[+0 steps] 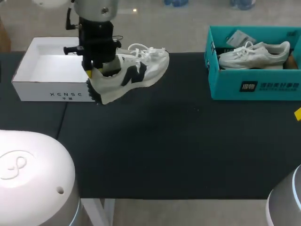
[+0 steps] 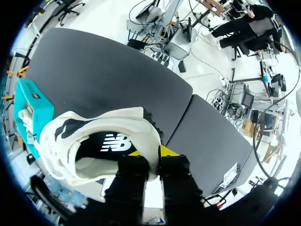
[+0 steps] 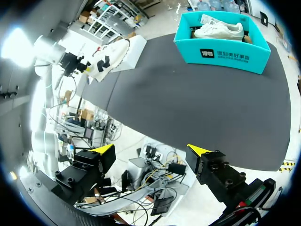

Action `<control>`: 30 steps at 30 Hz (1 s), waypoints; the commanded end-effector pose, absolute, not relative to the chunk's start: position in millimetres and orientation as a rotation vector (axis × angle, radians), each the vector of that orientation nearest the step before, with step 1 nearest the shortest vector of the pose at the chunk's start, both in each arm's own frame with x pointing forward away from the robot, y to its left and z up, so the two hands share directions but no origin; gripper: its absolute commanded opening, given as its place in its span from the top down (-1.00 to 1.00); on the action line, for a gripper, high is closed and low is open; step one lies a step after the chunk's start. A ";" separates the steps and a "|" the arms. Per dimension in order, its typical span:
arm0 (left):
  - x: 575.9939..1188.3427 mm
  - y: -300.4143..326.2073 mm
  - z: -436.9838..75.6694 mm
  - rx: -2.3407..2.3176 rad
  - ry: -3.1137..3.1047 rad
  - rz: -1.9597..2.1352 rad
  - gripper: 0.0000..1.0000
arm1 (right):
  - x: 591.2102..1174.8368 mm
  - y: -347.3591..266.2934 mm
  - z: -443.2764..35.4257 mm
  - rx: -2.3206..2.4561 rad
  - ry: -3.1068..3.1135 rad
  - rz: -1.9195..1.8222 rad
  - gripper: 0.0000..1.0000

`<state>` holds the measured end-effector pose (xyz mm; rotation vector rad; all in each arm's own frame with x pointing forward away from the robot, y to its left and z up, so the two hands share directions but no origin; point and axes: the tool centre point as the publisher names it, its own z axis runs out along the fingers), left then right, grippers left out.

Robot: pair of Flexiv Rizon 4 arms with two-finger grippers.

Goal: Take the shoe out of the shoebox, open the shoe tongue, remove and reinsert the insole, then place the shoe into the shoebox

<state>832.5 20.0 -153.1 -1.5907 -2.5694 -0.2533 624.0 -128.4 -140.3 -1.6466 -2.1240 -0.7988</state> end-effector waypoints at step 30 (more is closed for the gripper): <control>939.0 147.4 -142.1 -1.990 -2.405 -0.331 1.00 | 614.8 -128.6 -142.1 -1.687 -2.120 -0.882 -1.00</control>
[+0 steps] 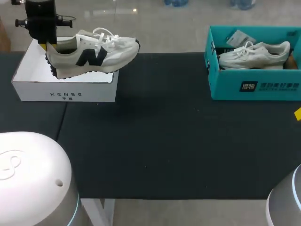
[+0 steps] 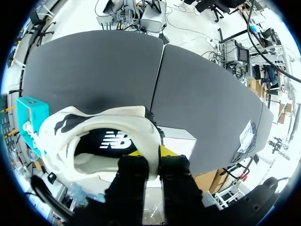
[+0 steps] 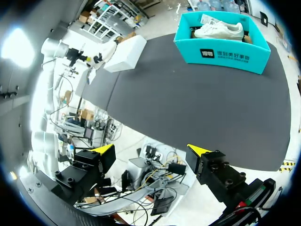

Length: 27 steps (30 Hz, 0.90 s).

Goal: Take the shoe out of the shoebox, open the shoe tongue, remove and reinsert the insole, then place the shoe into the shoebox

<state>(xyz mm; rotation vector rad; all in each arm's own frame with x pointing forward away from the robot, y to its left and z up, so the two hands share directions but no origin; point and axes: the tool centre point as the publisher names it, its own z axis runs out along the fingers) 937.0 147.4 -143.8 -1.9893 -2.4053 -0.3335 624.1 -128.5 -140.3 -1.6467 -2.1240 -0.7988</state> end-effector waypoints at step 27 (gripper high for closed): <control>982.7 225.6 -146.9 -1.921 -2.337 -0.476 1.00 | 614.8 -128.6 -142.1 -1.687 -2.120 -0.882 -1.00</control>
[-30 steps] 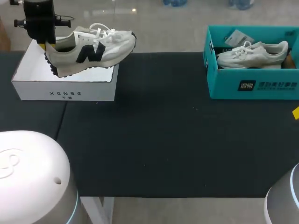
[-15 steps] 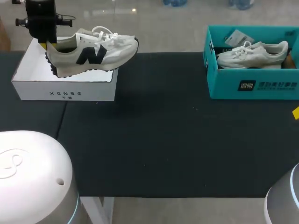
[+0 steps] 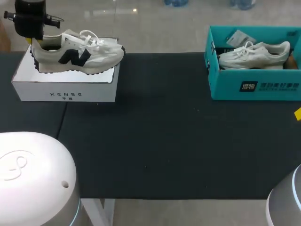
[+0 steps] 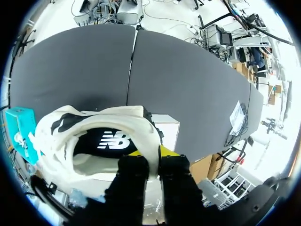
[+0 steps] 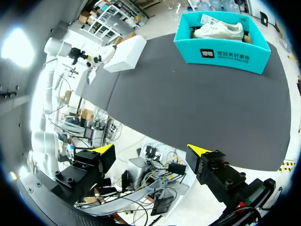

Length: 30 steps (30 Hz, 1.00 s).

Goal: Take the shoe out of the shoebox, open the shoe tongue, remove and reinsert the insole, then place the shoe into the shoebox

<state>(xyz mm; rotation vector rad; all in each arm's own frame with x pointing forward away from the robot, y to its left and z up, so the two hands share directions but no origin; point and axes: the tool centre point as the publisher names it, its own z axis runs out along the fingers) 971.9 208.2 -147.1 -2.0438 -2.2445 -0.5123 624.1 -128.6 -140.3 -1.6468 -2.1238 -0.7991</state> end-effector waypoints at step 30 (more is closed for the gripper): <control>990.3 258.0 -164.3 -2.265 -2.092 -0.356 1.00 | 614.8 -128.6 -142.1 -1.687 -2.120 -0.882 -1.00</control>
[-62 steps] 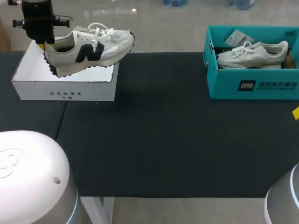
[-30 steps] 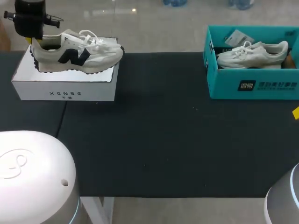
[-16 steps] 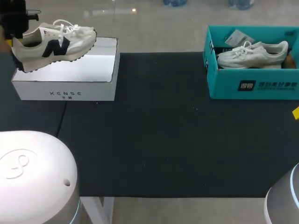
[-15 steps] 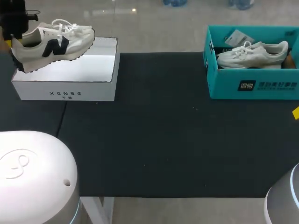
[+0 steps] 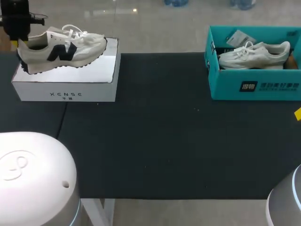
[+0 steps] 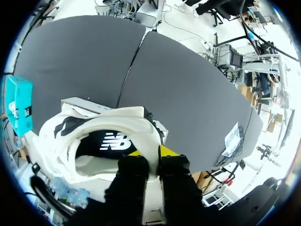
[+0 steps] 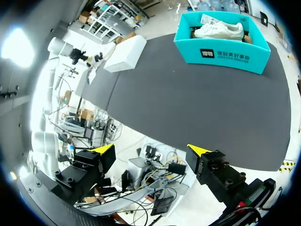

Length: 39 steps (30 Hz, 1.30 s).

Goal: Take the shoe out of the shoebox, open the shoe tongue, remove and reinsert the insole, then place the shoe into the shoebox

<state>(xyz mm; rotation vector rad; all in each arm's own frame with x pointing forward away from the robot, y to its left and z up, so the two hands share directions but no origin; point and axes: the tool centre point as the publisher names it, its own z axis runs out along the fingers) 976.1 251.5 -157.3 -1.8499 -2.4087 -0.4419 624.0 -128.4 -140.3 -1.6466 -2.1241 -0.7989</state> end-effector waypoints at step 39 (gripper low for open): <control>1072.2 276.4 -225.5 -2.297 -1.964 -0.394 1.00 | 614.8 -128.6 -142.1 -1.687 -2.120 -0.882 -1.00</control>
